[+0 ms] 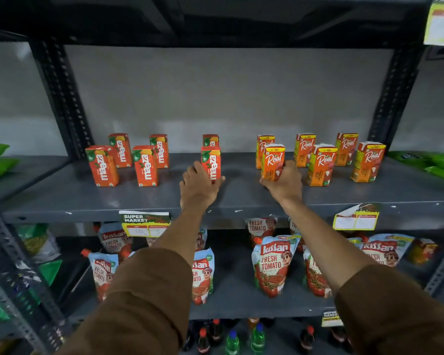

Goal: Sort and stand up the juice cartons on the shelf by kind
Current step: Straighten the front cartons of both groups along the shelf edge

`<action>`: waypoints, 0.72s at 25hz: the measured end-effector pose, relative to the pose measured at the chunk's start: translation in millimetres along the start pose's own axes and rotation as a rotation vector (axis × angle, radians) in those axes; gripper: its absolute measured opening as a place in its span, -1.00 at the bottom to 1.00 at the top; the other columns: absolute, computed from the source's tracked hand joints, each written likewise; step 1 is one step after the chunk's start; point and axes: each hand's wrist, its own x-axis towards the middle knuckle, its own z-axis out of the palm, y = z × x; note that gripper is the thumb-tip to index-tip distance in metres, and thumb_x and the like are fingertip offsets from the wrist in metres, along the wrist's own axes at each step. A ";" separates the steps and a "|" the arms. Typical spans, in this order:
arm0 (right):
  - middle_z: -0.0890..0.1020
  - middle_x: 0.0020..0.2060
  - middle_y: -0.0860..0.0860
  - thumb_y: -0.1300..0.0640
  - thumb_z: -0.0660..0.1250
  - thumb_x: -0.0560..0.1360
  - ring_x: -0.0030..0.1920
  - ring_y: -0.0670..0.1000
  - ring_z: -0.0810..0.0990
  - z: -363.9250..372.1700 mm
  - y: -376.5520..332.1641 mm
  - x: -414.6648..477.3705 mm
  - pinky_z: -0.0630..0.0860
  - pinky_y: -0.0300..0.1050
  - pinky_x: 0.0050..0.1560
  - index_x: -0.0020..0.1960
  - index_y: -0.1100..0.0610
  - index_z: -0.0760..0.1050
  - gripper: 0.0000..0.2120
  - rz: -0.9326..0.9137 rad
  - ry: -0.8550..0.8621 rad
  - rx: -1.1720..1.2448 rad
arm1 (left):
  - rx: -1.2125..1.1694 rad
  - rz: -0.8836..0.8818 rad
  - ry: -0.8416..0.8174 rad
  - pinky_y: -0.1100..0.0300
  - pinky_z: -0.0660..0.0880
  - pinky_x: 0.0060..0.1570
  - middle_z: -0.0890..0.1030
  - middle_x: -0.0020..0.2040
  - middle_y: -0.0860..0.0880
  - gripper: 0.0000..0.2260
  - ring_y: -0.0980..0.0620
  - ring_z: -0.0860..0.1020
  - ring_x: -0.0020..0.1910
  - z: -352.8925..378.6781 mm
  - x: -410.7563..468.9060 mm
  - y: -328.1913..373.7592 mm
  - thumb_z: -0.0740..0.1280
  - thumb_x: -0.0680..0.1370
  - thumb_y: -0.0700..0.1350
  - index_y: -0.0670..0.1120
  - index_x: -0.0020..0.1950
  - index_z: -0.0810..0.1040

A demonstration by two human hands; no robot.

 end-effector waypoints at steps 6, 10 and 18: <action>0.54 0.27 0.16 0.07 0.56 0.38 0.26 0.18 0.57 -2.1 -10.5 -8.1 0.51 0.09 0.21 0.32 0.21 0.35 -0.36 -0.012 -0.043 -0.042 | 0.092 -0.008 -0.027 -0.10 0.32 0.28 0.34 0.38 -0.21 -0.27 -0.20 0.34 0.34 1.6 -2.2 -0.9 0.22 0.51 0.29 -0.19 0.45 0.11; 0.51 0.29 0.17 0.09 0.54 0.41 0.29 0.18 0.54 -3.9 -13.7 -10.5 0.50 0.07 0.20 0.34 0.22 0.32 -0.38 -0.007 -0.037 -0.063 | 0.110 -0.011 -0.030 -0.09 0.32 0.29 0.33 0.39 -0.20 -0.27 -0.19 0.34 0.35 2.7 -3.6 0.4 0.19 0.52 0.31 -0.18 0.45 0.11; 0.49 0.28 0.17 0.09 0.52 0.42 0.29 0.17 0.53 1.3 -10.7 -5.2 0.50 0.03 0.17 0.33 0.21 0.31 -0.39 -0.019 -0.019 -0.093 | 0.155 -0.024 -0.039 -0.08 0.33 0.28 0.35 0.37 -0.17 -0.29 -0.18 0.36 0.33 3.3 -1.3 1.5 0.14 0.50 0.35 -0.15 0.42 0.15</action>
